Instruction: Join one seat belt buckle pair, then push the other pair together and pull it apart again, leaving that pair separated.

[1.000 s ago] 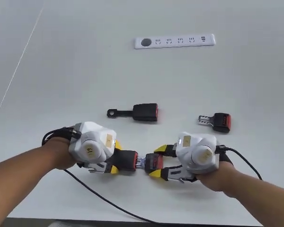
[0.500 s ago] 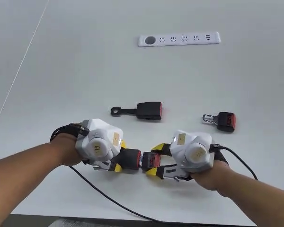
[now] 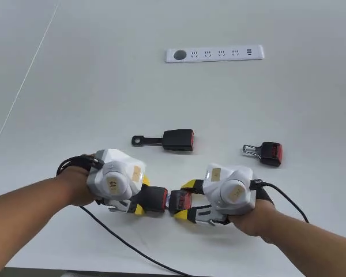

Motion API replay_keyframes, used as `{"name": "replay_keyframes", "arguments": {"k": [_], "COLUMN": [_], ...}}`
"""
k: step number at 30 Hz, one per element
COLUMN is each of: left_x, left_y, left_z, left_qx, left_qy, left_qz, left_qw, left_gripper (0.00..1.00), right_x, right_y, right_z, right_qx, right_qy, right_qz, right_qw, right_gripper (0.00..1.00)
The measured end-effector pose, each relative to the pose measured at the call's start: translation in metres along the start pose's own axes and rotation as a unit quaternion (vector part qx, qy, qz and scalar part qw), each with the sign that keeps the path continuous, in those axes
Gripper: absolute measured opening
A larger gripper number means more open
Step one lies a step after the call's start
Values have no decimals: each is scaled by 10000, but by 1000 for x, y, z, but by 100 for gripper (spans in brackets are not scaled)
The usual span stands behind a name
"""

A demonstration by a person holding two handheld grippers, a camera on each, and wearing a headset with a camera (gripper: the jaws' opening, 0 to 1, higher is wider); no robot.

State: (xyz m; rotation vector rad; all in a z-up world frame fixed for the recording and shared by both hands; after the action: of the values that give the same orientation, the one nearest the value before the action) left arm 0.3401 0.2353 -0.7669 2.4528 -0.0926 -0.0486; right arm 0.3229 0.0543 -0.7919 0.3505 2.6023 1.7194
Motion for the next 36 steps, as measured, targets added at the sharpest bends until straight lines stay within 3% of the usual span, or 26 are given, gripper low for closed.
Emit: {"name": "replay_keyframes", "arguments": {"k": [11,21,28,36], "left_x": [-3,0,-1,-1], "left_y": [-10,-18,-20,-21], "left_z": [-3,-5,-5,-4], "left_qx": [-531,-927,-1091,-1137], "left_qy": [193,98,141,136], "left_qz": [-305,-420,-463,-440], "left_qw": [9979,9948,9929,9924], "left_gripper": [33,33,32,32], "right_x": [0,-2,-2,-2], "right_y": [-2,-4,-4,-5], "right_z": [-4,-5,-5,-4], "right_qx": [-43,-172,-289,-316], "right_qy": [85,109,85,55], "right_qz": [-322,-363,-326,-365], "right_qw": [9994,9991,9990,9988], "right_gripper": [33,32,32,32]}}
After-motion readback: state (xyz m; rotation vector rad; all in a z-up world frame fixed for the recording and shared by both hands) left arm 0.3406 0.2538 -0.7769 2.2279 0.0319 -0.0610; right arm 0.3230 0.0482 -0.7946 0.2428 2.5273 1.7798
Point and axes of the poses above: the centre of the closed fingertips' face, and the gripper's own axes: z roughly forward along the fingers, x roughly to its left, y roughly out of its top, the point moved 10 cm from there along -z, roughly backward along the fingers, and after that the axes turned 14 degrees about -x, right-handed, at the moved point
